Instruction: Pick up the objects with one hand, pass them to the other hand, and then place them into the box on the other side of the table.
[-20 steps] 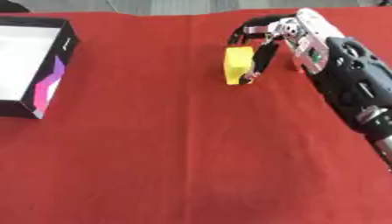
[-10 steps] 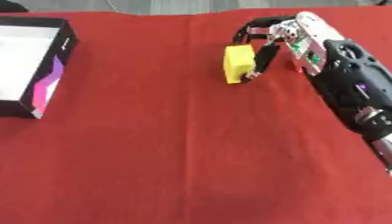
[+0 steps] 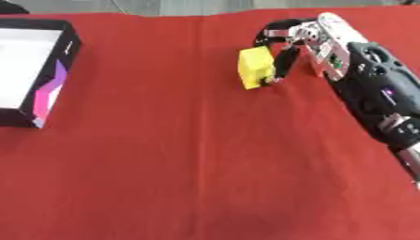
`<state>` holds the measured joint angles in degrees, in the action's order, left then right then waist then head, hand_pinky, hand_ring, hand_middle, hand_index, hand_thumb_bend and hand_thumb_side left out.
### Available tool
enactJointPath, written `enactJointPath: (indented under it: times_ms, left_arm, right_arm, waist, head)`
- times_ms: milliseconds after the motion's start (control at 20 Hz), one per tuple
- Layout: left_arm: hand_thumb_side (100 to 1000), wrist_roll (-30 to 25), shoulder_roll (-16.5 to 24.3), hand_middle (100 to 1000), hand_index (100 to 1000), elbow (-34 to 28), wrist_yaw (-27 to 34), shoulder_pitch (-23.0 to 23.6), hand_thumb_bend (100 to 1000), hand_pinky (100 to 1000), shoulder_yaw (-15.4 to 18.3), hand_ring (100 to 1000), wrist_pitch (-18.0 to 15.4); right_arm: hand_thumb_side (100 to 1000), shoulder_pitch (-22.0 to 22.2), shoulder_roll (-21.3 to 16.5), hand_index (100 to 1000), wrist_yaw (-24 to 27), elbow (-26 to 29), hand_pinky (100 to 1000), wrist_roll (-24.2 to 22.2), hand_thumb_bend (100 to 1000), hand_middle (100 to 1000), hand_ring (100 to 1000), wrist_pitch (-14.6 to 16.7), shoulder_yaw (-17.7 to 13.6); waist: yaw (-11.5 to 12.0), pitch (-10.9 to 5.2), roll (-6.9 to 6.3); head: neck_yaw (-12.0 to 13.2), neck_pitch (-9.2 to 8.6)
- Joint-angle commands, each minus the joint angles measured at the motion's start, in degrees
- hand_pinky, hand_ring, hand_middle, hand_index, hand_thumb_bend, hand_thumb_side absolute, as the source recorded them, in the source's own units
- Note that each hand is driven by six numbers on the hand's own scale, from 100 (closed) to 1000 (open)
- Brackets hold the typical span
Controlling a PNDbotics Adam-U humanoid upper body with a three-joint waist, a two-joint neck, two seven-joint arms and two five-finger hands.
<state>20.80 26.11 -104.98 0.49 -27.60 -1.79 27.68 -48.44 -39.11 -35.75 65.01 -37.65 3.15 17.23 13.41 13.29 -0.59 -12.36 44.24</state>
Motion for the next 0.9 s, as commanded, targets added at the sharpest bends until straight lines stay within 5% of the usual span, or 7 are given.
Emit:
enactJointPath:
  times_ms: [50,400,750,900]
  left_arm:
    - [661,0.24,1.03,748,767,-0.42,0.10,-0.32,365,736,0.83,690,-0.08]
    - [660,0.38,2.00,748,765,-0.22,-0.05,0.21,355,739,1.00,691,0.04]
    - [643,-0.07,5.07,751,770,-0.18,-1.81,-0.43,359,742,0.94,695,0.58]
    - [637,-0.37,6.11,750,770,-0.08,-2.32,-1.09,362,741,0.79,695,0.79]
  right_arm:
    - [119,-1.21,-1.04,540,3.05,0.96,884,1.16,383,460,699,-1.90,-0.89]
    - [112,0.15,-3.10,538,11.39,6.38,853,5.65,371,452,648,-7.83,-1.91]
    - [140,5.25,-3.27,564,30.38,19.28,817,17.83,325,472,604,-23.16,-3.19]
    - [138,8.33,-2.69,569,37.41,25.81,810,23.77,315,476,594,-27.43,-2.66]
  waist:
    - [-0.17,-0.03,-0.70]
    - [-1.35,-1.11,-0.88]
    - [-3.23,-2.74,-1.04]
    - [-3.78,-3.18,-1.13]
  head:
    - [-0.14,-0.12]
    - [0.86,-0.12]
    - [3.16,-0.12]
    - [3.92,-0.12]
